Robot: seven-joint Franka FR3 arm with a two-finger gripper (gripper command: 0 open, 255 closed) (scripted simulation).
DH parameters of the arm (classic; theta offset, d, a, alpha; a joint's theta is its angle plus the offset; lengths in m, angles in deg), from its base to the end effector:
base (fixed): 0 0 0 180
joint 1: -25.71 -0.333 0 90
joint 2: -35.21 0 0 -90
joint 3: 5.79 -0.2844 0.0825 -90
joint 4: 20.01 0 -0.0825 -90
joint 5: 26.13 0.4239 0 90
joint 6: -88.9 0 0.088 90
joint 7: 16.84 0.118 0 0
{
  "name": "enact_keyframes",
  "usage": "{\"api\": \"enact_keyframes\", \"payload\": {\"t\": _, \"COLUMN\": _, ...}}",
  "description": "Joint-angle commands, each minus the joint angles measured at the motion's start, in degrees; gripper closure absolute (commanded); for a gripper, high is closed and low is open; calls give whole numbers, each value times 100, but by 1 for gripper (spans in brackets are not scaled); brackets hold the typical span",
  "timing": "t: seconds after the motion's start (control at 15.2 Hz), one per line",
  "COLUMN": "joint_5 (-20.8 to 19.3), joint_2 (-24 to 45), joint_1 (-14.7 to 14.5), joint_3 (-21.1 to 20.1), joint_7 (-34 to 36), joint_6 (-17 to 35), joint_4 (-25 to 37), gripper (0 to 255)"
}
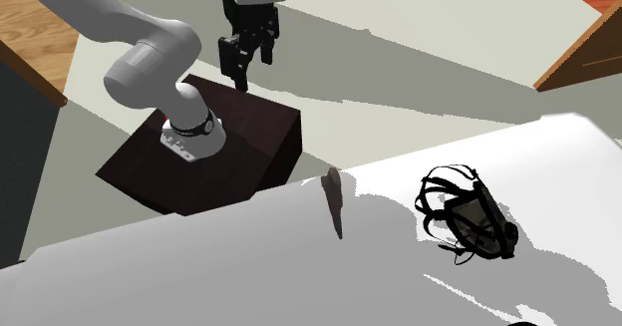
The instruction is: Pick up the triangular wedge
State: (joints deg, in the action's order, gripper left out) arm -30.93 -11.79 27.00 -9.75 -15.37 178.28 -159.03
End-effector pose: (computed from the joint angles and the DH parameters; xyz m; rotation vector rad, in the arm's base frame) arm 0.3574 0.0090 0.5331 3.0054 -0.0017 -0.0661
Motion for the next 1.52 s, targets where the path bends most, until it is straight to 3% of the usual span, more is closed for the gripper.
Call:
{"api": "enact_keyframes", "payload": {"t": 0.0, "joint_5": 0, "joint_2": 0, "joint_1": 0, "joint_3": 0, "joint_7": 0, "joint_6": 0, "joint_4": 0, "gripper": 0}}
{"api": "enact_keyframes", "payload": {"t": 0.53, "joint_5": 364, "joint_2": 1317, "joint_1": 435, "joint_3": -84, "joint_7": 1230, "joint_6": 1647, "joint_4": -221, "gripper": 0}}
{"api": "enact_keyframes", "payload": {"t": 1.06, "joint_5": 641, "joint_2": 2910, "joint_1": 804, "joint_3": -69, "joint_7": 2295, "joint_6": 3164, "joint_4": 20, "gripper": 0}}
{"api": "enact_keyframes", "payload": {"t": 1.25, "joint_5": 744, "joint_2": 3535, "joint_1": 917, "joint_3": -27, "joint_7": 2646, "joint_6": 3667, "joint_4": 215, "gripper": 0}}
{"api": "enact_keyframes", "payload": {"t": 1.45, "joint_5": 747, "joint_2": 3639, "joint_1": 918, "joint_3": -26, "joint_7": 2658, "joint_6": 3848, "joint_4": 139, "gripper": 0}}
